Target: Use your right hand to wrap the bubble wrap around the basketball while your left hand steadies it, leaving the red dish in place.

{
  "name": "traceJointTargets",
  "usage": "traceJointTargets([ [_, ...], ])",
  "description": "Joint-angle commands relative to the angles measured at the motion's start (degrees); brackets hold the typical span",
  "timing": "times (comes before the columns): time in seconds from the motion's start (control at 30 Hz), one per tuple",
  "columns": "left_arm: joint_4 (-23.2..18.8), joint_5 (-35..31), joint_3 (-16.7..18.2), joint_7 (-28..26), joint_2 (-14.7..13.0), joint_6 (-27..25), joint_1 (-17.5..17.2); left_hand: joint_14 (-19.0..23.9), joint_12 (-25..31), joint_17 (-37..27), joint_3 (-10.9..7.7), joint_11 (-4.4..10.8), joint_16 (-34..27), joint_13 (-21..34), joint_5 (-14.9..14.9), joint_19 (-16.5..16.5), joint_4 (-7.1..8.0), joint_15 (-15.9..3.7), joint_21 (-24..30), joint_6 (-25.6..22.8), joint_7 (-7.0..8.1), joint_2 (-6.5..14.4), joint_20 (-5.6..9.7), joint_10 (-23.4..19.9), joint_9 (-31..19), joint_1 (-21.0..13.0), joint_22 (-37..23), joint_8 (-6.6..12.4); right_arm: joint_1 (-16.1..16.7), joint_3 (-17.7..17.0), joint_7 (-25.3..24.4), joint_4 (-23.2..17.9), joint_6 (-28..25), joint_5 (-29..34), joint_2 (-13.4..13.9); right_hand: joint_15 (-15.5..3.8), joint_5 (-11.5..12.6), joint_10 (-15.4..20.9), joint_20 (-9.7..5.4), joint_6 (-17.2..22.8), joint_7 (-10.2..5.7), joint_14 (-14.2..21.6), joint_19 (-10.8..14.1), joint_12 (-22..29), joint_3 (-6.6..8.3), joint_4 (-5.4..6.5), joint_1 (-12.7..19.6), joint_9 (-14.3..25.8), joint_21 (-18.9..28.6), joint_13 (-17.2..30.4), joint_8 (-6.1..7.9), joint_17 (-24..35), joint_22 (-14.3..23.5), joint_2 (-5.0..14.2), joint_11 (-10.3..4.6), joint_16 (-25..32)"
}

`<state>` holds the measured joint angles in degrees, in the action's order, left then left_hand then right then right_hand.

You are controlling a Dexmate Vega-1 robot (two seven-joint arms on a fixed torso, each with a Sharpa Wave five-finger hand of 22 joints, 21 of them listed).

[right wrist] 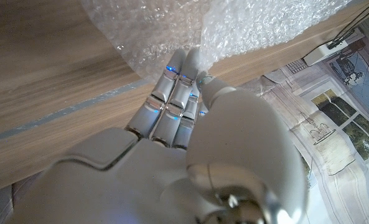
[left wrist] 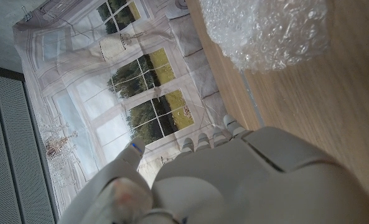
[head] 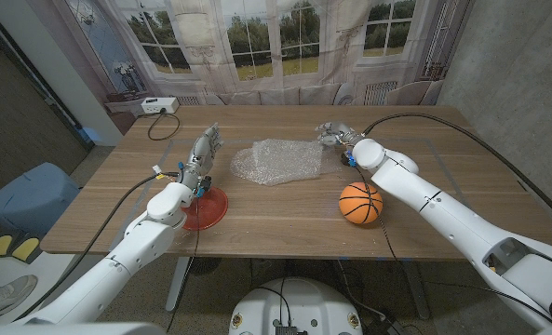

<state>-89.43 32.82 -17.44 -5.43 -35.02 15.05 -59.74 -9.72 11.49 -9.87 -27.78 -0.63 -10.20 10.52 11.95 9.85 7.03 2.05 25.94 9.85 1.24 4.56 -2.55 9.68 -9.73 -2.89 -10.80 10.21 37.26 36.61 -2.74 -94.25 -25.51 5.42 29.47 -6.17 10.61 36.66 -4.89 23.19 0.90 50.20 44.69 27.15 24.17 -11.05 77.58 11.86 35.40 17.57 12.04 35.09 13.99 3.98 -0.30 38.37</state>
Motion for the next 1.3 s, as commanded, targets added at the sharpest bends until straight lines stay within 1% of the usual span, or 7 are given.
traceJointTargets([
  [0.03,-0.3,0.4,0.1,-0.2,-0.5,-0.9,-0.1,-15.3,0.0,-0.2,0.14,-0.21,-0.1,0.3,0.4,12.2,-0.12,0.28,-0.1,13.6,0.44,0.2,-0.39,14.6,-0.2,0.2,-0.1,0.09,1.4,-0.8,-3.9,2.3,6.2,2.4,-1.9,-7.42,-0.3,1.6,-7.09,2.2,-0.48,2.6,-0.9,3.1,-0.58,0.86,4.4,0.4,3.3,2.2,-0.23,1.1,1.5,-0.14,-0.90,-1.0],
  [0.23,-0.3,0.5,-0.2,0.0,-0.7,-1.6,0.3,-15.5,-0.1,-0.2,0.21,-0.13,-0.1,0.3,0.4,12.3,-0.11,0.33,-0.3,13.8,0.59,0.2,-0.38,14.9,-0.3,0.2,-0.1,0.04,4.6,-4.3,-8.2,0.5,12.3,2.2,-1.8,-7.40,-0.2,1.5,-7.26,2.4,-0.67,3.0,-1.6,3.8,-0.85,0.96,5.4,0.5,4.3,2.8,-0.38,1.4,2.0,-0.02,-0.92,-1.5],
  [0.4,0.7,0.6,-0.9,0.8,-0.3,-1.9,1.4,-15.6,-0.1,-0.2,0.25,-0.19,-0.1,0.3,0.5,12.4,-0.10,0.36,-0.3,13.9,0.63,0.3,-0.43,15.0,-0.3,0.2,-0.2,0.04,8.1,-7.9,-12.1,-0.9,21.0,0.7,-2.0,-7.37,-0.3,1.3,-7.30,2.5,-0.75,3.3,-2.2,4.4,-1.05,1.07,6.1,0.5,5.1,3.3,-0.49,1.8,2.4,0.20,-0.89,-1.9],
  [0.6,1.9,0.4,-1.6,1.6,0.1,-1.9,2.7,-16.2,-0.1,-0.2,0.31,-0.14,0.0,0.3,0.5,12.4,-0.09,0.38,-0.5,14.0,0.61,0.3,-0.43,15.0,-0.3,0.2,-0.2,0.04,12.1,-11.6,-16.0,-3.9,28.5,0.2,-2.2,-7.35,-0.4,1.2,-7.29,2.5,-1.02,3.4,-2.9,5.0,-1.32,1.16,6.7,0.6,5.9,3.8,-0.62,2.1,2.8,0.26,-1.09,-2.3],
  [0.73,2.8,0.3,-2.1,2.2,0.5,-1.9,3.6,-16.2,-0.1,-0.2,0.34,-0.20,0.0,0.3,0.5,12.4,-0.09,0.36,-0.5,14.0,0.59,0.3,-0.42,15.0,-0.3,0.2,-0.2,0.06,14.6,-14.3,-19.4,-7.1,31.9,1.6,-2.5,-7.35,-0.5,0.9,-7.25,2.5,-1.09,3.4,-3.4,5.3,-1.54,1.24,7.1,0.6,6.6,4.2,-0.68,2.4,3.0,0.30,-1.04,-2.6],
  [0.97,3.9,0.3,-2.7,2.9,0.9,-1.9,4.8,-16.2,0.0,-0.2,0.39,-0.21,-0.1,0.3,0.5,12.4,-0.10,0.33,-0.6,14.1,0.54,0.4,-0.37,15.1,-0.3,0.2,-0.2,0.08,15.8,-16.6,-22.4,-9.9,33.4,4.8,-3.9,-7.34,-0.5,0.7,-7.25,2.5,-1.22,3.5,-3.8,5.8,-1.78,1.33,7.5,0.7,7.3,4.6,-0.75,2.7,3.3,0.40,-1.02,-3.0],
  [1.3,4.7,0.5,-3.0,3.5,1.2,-1.5,5.4,-16.3,0.0,-0.2,0.47,-0.20,-0.1,0.3,0.5,12.4,-0.16,0.33,-0.7,14.2,0.58,0.4,-0.41,15.1,-0.3,0.1,-0.2,0.08,14.4,-18.0,-23.8,-11.9,32.6,8.4,-6.8,-7.33,-0.4,0.5,-7.24,2.6,-1.22,3.8,-4.3,6.6,-2.18,1.38,8.0,0.8,8.7,5.2,-0.83,3.3,3.8,0.41,-1.24,-3.5],
])
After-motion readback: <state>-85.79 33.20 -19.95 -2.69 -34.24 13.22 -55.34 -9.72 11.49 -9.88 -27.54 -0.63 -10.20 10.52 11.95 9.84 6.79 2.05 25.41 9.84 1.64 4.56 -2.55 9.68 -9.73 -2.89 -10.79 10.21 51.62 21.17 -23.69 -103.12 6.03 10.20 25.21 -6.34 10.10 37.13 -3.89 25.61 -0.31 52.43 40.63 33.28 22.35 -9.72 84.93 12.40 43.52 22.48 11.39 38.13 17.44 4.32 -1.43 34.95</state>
